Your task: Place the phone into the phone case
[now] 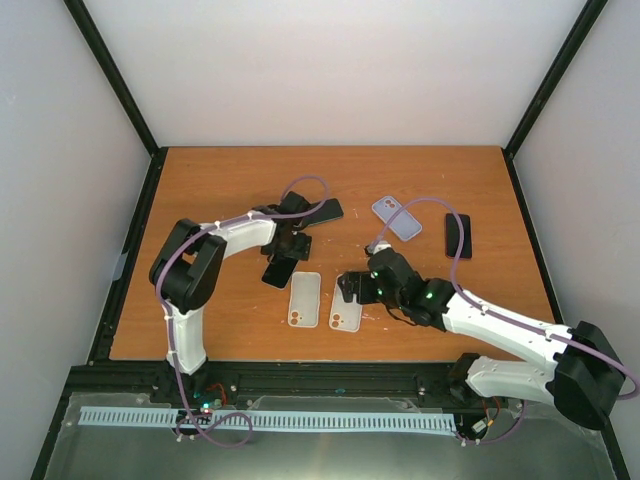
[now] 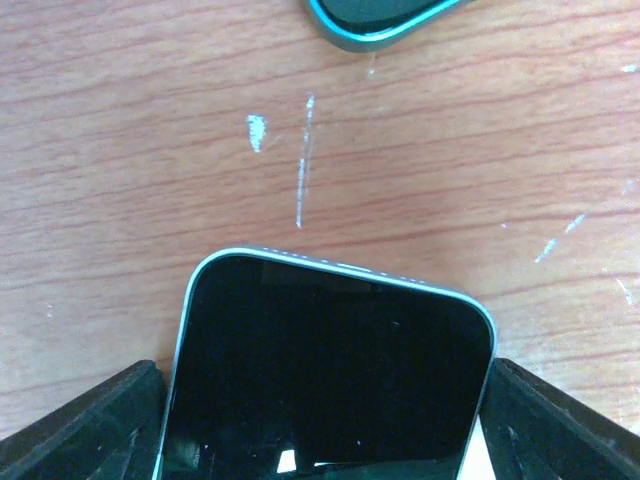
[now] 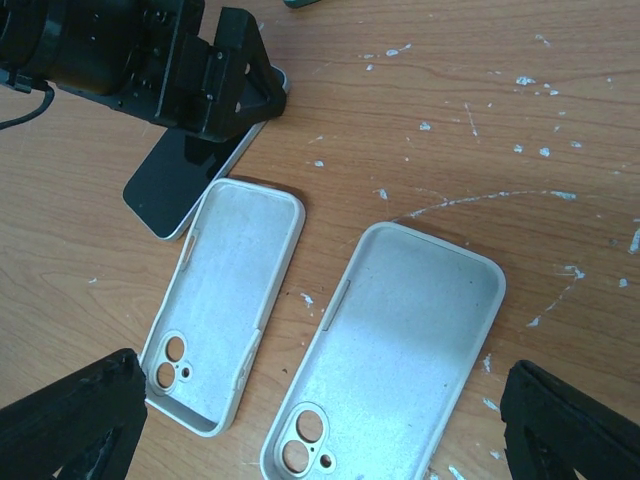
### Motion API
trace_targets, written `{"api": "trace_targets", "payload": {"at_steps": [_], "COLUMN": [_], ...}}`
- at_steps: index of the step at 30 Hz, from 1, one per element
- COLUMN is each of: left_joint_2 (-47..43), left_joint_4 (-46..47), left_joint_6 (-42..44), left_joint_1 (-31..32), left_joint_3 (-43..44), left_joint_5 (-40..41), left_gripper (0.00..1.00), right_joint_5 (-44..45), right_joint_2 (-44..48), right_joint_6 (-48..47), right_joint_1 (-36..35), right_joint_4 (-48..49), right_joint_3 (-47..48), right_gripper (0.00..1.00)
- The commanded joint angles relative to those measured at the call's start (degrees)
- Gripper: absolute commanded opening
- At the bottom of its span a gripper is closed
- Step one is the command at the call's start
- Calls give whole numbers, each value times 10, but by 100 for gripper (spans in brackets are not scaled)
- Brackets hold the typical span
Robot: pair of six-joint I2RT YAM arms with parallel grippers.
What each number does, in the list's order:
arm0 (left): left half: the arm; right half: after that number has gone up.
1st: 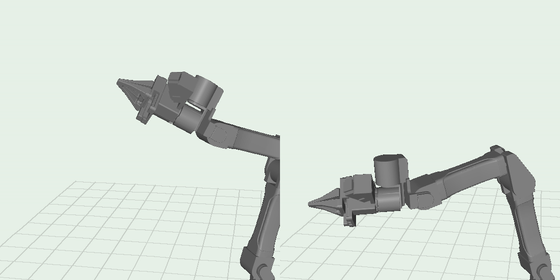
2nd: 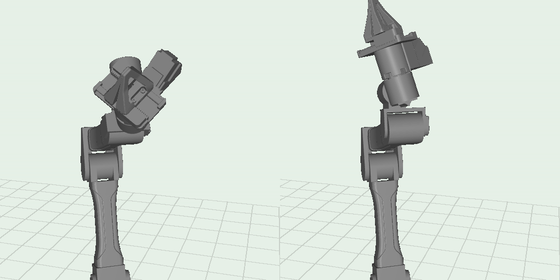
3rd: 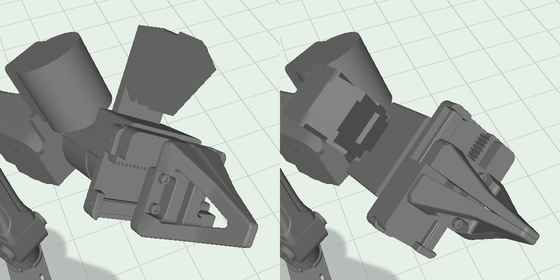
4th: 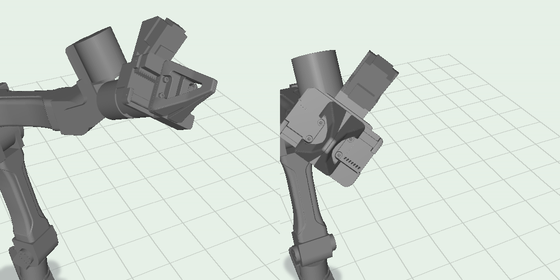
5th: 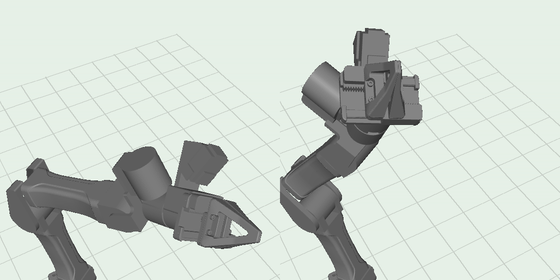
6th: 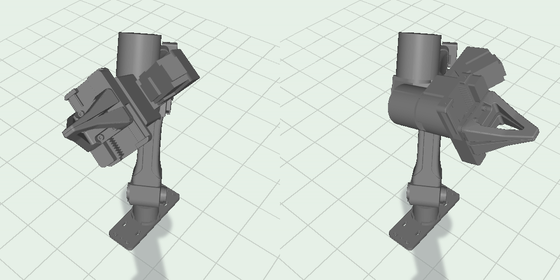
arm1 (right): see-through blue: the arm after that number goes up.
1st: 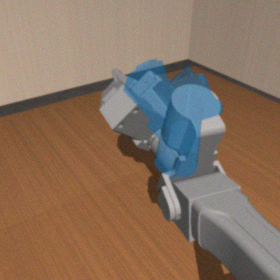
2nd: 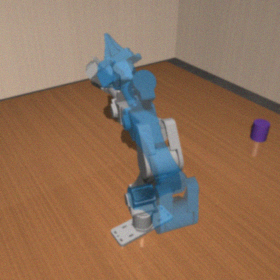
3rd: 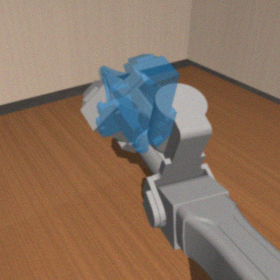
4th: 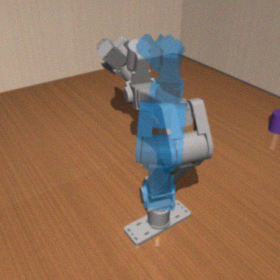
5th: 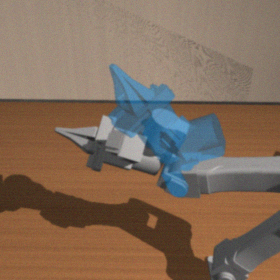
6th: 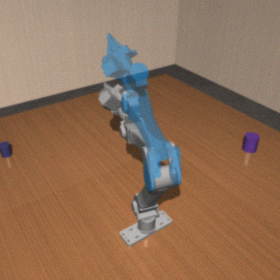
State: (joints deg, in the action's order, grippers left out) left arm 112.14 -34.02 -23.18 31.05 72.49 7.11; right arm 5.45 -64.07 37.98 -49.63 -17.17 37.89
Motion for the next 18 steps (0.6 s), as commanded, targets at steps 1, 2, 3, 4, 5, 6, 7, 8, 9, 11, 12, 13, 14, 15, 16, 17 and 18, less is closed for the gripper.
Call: {"api": "trace_targets", "payload": {"at_steps": [1, 2, 3, 4, 5, 6, 7, 8, 9, 11, 12, 13, 14, 15, 16, 17, 18], "left_joint_2": [37, 34, 31, 28, 24, 20, 16, 11, 3, -11, -17, -21, -24, -26, -27, -26, -24], "left_joint_4": [-55, -56, -56, -56, -57, -59, -61, -64, -66, -64, -64, -63, -63, -61, -60, -59, -60], "left_joint_6": [-17, -19, -19, -15, -10, -6, -3, -2, 0, 3, 4, 5, 8, 12, 15, 18, 20], "left_joint_1": [-16, -19, -22, -26, -28, -28, -28, -28, -28, -28, -28, -28, -27, -27, -27, -27, -27], "left_joint_3": [-25, -26, -29, -32, -36, -39, -45, -52, -59, -77, -84, -90, -96, -100, -103, -105, -106], "left_joint_5": [21, 20, 20, 17, 11, 2, -8, -17, -28, -49, -54, -56, -57, -57, -56, -52, -49], "left_gripper": [84, 83, 82, 82, 83, 84, 87, 89, 92, 94, 95, 96, 96, 96, 95, 94, 93], "right_joint_5": [15, 16, 15, 13, 12, 12, 11, 12, 12, 15, 15, 15, 14, 12, 12, 11, 10], "right_joint_2": [16, 17, 16, 15, 14, 13, 12, 12, 12, 13, 13, 13, 13, 12, 12, 11, 11], "right_joint_6": [7, 8, 8, 8, 8, 8, 7, 7, 6, 6, 5, 6, 6, 7, 6, 8, 8], "right_joint_1": [1, 2, 2, 2, 2, 2, 2, 2, 2, 2, 2, 2, 2, 2, 2, 2, 2], "right_joint_4": [-3, -2, -2, -1, -1, 0, 0, 1, 0, 0, 2, 3, 4, 4, 5, 5, 5], "right_joint_3": [-13, -14, -15, -14, -14, -14, -13, -13, -12, -13, -13, -13, -13, -12, -12, -12, -12], "right_gripper": [95, 95, 95, 95, 95, 95, 95, 95, 95, 95, 95, 95, 95, 95, 95, 95, 95]}}
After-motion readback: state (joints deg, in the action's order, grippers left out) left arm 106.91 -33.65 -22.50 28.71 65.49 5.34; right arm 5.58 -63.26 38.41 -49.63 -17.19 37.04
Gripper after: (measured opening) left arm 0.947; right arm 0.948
